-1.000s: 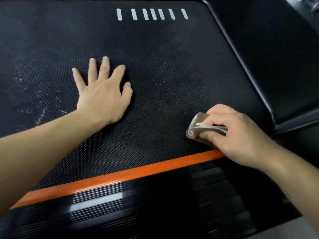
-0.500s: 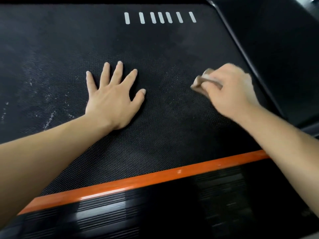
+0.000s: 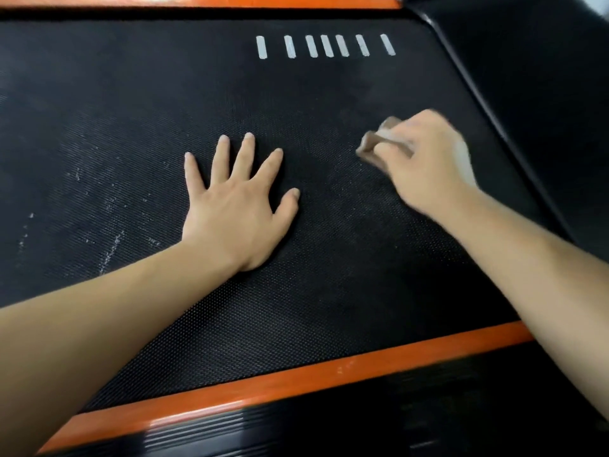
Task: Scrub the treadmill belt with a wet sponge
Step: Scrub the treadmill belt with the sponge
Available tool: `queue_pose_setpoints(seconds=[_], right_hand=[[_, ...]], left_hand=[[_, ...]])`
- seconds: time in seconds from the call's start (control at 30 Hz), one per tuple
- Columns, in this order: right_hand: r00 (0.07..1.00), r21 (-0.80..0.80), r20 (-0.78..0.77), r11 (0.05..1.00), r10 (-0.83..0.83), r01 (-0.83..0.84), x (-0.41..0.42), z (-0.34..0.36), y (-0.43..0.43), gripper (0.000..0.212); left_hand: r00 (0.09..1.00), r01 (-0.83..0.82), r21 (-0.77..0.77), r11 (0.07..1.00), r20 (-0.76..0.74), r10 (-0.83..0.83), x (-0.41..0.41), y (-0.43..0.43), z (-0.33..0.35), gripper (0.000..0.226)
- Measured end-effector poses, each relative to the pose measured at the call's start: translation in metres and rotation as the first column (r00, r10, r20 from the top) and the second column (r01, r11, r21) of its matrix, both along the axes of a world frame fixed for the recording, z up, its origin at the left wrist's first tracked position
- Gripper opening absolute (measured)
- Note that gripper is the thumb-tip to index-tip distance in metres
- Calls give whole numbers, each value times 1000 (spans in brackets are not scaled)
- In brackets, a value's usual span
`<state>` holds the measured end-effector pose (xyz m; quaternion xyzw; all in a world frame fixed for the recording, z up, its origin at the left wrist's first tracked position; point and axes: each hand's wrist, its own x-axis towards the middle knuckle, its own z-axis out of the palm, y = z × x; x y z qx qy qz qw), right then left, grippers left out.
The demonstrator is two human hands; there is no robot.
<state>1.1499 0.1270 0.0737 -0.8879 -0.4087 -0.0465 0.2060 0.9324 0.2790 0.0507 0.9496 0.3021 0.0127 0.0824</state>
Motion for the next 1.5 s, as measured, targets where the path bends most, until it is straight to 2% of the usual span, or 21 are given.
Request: queue_pose_setpoints(seconds=[0.07,0.1,0.13,0.2,0.27,0.4,0.43,0.47,0.57,0.6,0.77,0.8,0.93,0.97,1.07,1.13,1.27,1.33,1.4,1.5], right_hand=[[983,9,-57,984,177,-176,-15,2,-5,21],[981,17,-57,983,184,-183,-9,5,-5,20],[991,31,-37,992,126,-125,4,8,0,21],[996,40,6,995,-91,91,31,11,15,26],[988,34,29,988,-154,153,38,8,26,30],[987,35,-47,987,156,-155,8,2,23,20],[983,30,-51,984,175,-173,12,4,22,20],[990,28,-24,990,140,-140,23,6,26,21],[988,68,0,986,-152,152,64,10,47,29],[982,75,-6,979,-191,191,67,9,53,29],[993,43,-32,993,113,-111,33,0,51,20],[995,49,-19,994,96,-95,41,2,54,20],[983,151,-38,971,-181,184,80,8,80,26],[985,147,-26,974,-172,174,77,5,84,26],[998,69,-10,996,59,-58,56,-2,83,23],[995,45,-18,994,100,-99,62,3,80,21],[987,110,-18,981,-157,158,96,10,98,29],[979,106,5,974,-203,202,97,9,104,26],[992,76,-15,989,-123,124,90,7,104,22],[994,33,-34,994,103,-101,84,6,97,19]], left_hand=[[1000,-3,4,1000,-3,3,1,0,0,71],[1000,-4,3,1000,-6,4,1,0,1,71],[1000,-4,1,1000,-9,4,1,0,1,71],[1000,0,-2,1000,-14,0,2,-1,2,73],[1000,5,2,1000,-26,-5,2,0,3,76],[999,27,12,1000,-43,-26,4,1,5,78],[999,30,11,999,-45,-29,4,1,5,78],[999,32,7,999,-44,-32,4,1,5,78],[999,33,-9,999,-29,-34,2,1,5,77],[999,32,-10,999,-24,-32,2,2,5,77],[999,31,-19,999,-28,-32,3,2,5,76],[999,32,-21,999,-26,-32,2,2,5,76],[1000,29,-28,999,-10,-30,2,1,6,75],[1000,28,-30,999,-8,-28,2,2,6,75],[999,27,-32,999,-20,-28,2,2,6,76],[999,34,-28,999,-29,-35,2,2,6,76],[995,73,0,997,-75,-73,6,4,10,78],[992,78,-6,997,-100,-78,11,6,15,79],[996,3,-76,997,-85,-9,24,6,19,75],[987,-152,-184,971,-84,138,53,-4,20,69]])
